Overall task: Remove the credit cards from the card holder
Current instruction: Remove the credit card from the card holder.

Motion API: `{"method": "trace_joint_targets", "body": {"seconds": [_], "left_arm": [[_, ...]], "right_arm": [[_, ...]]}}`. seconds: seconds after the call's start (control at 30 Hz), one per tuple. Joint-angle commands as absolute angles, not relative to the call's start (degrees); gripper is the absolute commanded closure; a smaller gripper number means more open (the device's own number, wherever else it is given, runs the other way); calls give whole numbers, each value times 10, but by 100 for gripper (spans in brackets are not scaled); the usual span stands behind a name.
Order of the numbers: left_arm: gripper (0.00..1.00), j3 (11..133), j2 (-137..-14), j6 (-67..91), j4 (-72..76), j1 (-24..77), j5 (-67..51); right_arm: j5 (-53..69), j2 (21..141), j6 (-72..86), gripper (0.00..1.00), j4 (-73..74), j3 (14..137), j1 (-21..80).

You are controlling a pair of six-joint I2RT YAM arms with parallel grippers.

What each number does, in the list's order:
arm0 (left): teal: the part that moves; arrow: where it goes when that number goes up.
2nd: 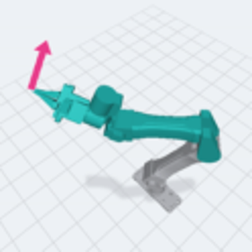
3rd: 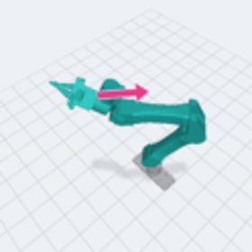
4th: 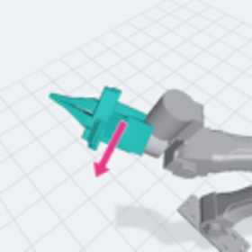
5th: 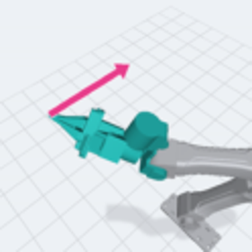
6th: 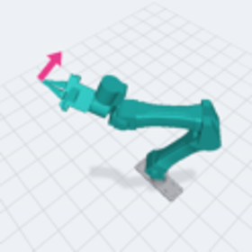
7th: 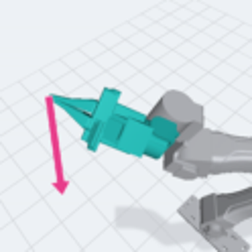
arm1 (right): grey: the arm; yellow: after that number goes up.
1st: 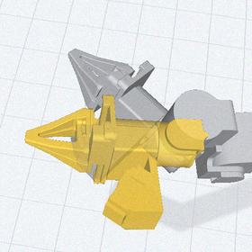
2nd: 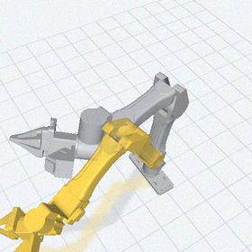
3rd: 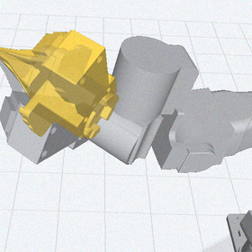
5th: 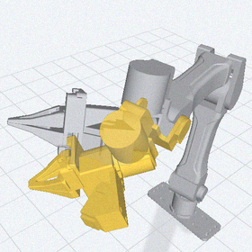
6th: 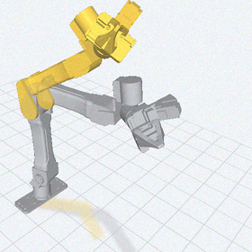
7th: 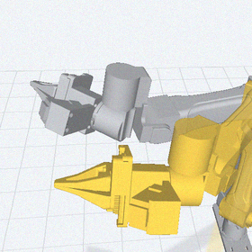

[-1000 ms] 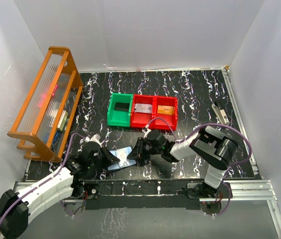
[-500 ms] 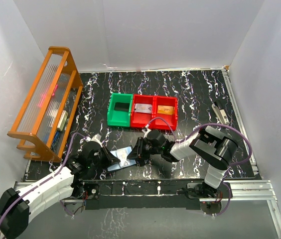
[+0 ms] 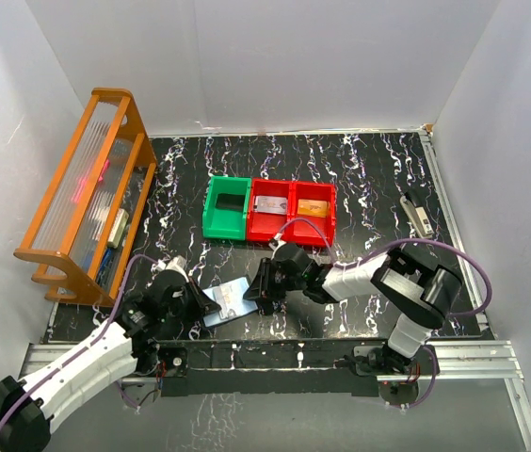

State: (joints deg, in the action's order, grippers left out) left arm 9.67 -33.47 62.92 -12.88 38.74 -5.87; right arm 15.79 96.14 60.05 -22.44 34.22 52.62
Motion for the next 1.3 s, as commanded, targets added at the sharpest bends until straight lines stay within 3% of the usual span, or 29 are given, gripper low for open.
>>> {"method": "trace_joint_targets", "body": {"seconds": [0.0, 0.33, 0.57, 0.77, 0.93, 1.07, 1.17, 1.27], "left_arm": [[100, 122, -340, 604, -176, 388, -52], [100, 136, -371, 599, -146, 388, -60], [100, 133, -379, 617, -115, 388, -62], [100, 131, -376, 620, -119, 388, -66], [87, 112, -376, 634, -78, 388, -84], [82, 82, -385, 670, -1, 388, -110], [82, 65, -394, 691, 45, 388, -116], [89, 64, -398, 696, 47, 388, -113]], "right_arm": [[127, 952, 551, 81, -139, 366, 525], [171, 923, 510, 75, -141, 443, 544], [195, 988, 520, 72, -154, 471, 547], [170, 1028, 546, 71, -163, 432, 547], [160, 1030, 567, 71, -186, 397, 547], [160, 1025, 585, 71, -213, 374, 547], [165, 1025, 596, 71, -237, 357, 548], [166, 1025, 603, 71, -247, 349, 547]]}}
